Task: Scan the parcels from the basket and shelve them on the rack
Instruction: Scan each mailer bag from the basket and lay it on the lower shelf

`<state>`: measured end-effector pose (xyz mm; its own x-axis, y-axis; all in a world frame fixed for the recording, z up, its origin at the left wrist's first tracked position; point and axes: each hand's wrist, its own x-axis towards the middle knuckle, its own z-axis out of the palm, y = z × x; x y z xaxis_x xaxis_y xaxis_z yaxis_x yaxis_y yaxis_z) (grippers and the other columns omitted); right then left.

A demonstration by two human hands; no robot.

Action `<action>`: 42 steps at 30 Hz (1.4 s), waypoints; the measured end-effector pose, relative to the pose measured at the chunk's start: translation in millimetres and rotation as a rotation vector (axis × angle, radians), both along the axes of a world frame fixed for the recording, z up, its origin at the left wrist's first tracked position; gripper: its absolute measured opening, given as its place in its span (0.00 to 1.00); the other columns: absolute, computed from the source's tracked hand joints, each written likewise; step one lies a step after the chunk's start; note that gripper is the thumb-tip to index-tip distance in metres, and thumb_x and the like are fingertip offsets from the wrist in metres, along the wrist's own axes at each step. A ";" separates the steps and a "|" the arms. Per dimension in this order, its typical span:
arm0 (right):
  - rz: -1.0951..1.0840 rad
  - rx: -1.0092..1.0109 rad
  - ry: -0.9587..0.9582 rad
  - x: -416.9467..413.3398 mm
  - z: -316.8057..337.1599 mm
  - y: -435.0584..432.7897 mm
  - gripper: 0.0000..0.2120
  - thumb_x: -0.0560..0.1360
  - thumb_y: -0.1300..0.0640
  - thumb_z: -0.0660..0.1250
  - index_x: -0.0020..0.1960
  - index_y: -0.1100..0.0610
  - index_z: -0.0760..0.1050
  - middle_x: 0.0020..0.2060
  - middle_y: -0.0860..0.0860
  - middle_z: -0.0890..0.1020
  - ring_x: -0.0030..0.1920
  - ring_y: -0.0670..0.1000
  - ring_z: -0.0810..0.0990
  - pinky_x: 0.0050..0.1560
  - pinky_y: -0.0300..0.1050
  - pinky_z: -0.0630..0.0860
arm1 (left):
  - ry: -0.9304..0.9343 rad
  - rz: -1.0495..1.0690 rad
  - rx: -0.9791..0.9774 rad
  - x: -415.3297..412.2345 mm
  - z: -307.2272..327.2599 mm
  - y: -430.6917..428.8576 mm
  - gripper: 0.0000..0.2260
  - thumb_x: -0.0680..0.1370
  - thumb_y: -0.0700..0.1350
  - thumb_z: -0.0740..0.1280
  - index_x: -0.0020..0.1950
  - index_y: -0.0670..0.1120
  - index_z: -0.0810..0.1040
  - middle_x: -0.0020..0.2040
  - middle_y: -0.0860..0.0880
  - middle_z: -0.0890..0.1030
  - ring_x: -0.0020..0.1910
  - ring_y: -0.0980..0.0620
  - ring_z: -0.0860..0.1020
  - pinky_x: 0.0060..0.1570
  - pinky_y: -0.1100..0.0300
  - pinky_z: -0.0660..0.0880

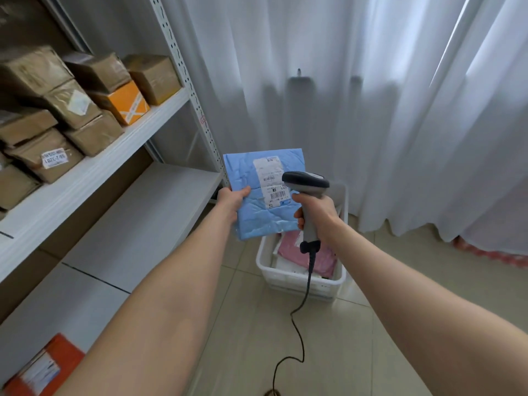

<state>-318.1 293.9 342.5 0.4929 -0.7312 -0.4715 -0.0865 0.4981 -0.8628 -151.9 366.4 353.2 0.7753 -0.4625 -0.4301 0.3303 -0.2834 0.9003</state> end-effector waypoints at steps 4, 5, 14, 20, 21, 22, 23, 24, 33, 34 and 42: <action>0.018 -0.033 -0.007 -2.3 12.2 19.6 0.06 0.74 0.59 0.70 0.45 0.61 0.76 0.20 0.52 0.75 0.18 0.50 0.69 0.23 0.38 0.69 | -0.015 -0.012 -0.035 1.0 18.0 23.4 0.14 0.77 0.34 0.67 0.63 0.36 0.74 0.60 0.38 0.78 0.51 0.42 0.78 0.45 0.50 0.75; 0.025 -0.049 -0.007 -1.7 15.9 24.3 0.06 0.74 0.59 0.70 0.45 0.61 0.76 0.20 0.52 0.75 0.18 0.50 0.69 0.24 0.38 0.69 | -0.022 -0.017 -0.041 2.0 20.9 28.9 0.15 0.77 0.34 0.67 0.63 0.36 0.74 0.60 0.38 0.78 0.50 0.43 0.78 0.46 0.51 0.74; 0.121 -0.142 0.059 20.4 52.5 67.4 0.06 0.74 0.59 0.69 0.43 0.61 0.75 0.22 0.53 0.76 0.21 0.50 0.69 0.25 0.39 0.68 | -0.062 0.003 -0.036 31.6 35.3 69.6 0.14 0.76 0.32 0.67 0.62 0.36 0.76 0.59 0.38 0.79 0.48 0.46 0.77 0.52 0.49 0.76; 0.137 -0.157 0.079 42.5 62.5 88.1 0.05 0.74 0.60 0.69 0.43 0.61 0.75 0.23 0.53 0.76 0.21 0.50 0.69 0.25 0.38 0.69 | -0.051 0.032 -0.028 59.3 34.1 85.1 0.13 0.75 0.33 0.68 0.60 0.37 0.77 0.58 0.39 0.80 0.48 0.45 0.78 0.55 0.46 0.76; 0.143 -0.159 0.083 46.1 63.3 90.7 0.05 0.74 0.60 0.69 0.43 0.61 0.75 0.23 0.53 0.76 0.21 0.50 0.69 0.25 0.39 0.69 | -0.050 0.036 -0.028 63.2 33.6 87.0 0.13 0.75 0.33 0.68 0.60 0.37 0.77 0.58 0.39 0.80 0.48 0.45 0.78 0.55 0.46 0.76; 0.147 -0.160 0.088 49.2 63.9 93.3 0.05 0.74 0.60 0.69 0.43 0.61 0.75 0.23 0.54 0.76 0.22 0.50 0.69 0.26 0.39 0.69 | -0.047 0.039 -0.031 66.7 33.1 89.3 0.13 0.75 0.33 0.68 0.60 0.37 0.77 0.58 0.39 0.80 0.48 0.45 0.78 0.55 0.46 0.77; 0.151 -0.161 0.094 52.1 64.4 96.0 0.05 0.74 0.60 0.69 0.43 0.61 0.75 0.23 0.54 0.76 0.22 0.51 0.69 0.26 0.40 0.69 | -0.043 0.041 -0.030 70.0 32.8 91.4 0.13 0.75 0.33 0.68 0.60 0.37 0.77 0.58 0.39 0.80 0.48 0.45 0.78 0.55 0.46 0.77; 0.155 -0.163 0.103 55.1 64.9 98.3 0.05 0.74 0.60 0.69 0.43 0.61 0.75 0.23 0.54 0.76 0.22 0.51 0.69 0.27 0.40 0.69 | -0.043 0.041 -0.023 73.2 32.7 93.6 0.13 0.75 0.33 0.69 0.59 0.37 0.77 0.58 0.39 0.80 0.48 0.45 0.78 0.54 0.46 0.77; 0.126 -0.127 0.105 72.5 67.6 118.6 0.03 0.73 0.62 0.67 0.42 0.61 0.74 0.25 0.55 0.74 0.21 0.51 0.68 0.26 0.39 0.69 | -0.019 0.044 -0.018 93.8 30.2 108.6 0.09 0.75 0.35 0.70 0.53 0.42 0.77 0.55 0.41 0.81 0.46 0.43 0.79 0.52 0.44 0.78; 0.126 -0.126 0.106 73.7 68.2 119.5 0.03 0.74 0.62 0.67 0.42 0.61 0.74 0.26 0.55 0.74 0.22 0.51 0.68 0.26 0.40 0.69 | -0.015 0.044 -0.018 95.5 30.2 110.4 0.08 0.75 0.35 0.70 0.52 0.43 0.77 0.55 0.41 0.81 0.45 0.43 0.79 0.51 0.45 0.78; 0.074 -0.053 0.027 93.5 62.3 130.6 0.05 0.74 0.60 0.70 0.46 0.61 0.75 0.26 0.55 0.79 0.22 0.50 0.72 0.26 0.39 0.72 | 0.028 0.046 -0.042 110.6 30.6 136.7 0.10 0.75 0.35 0.69 0.56 0.41 0.77 0.56 0.40 0.80 0.49 0.41 0.80 0.51 0.45 0.77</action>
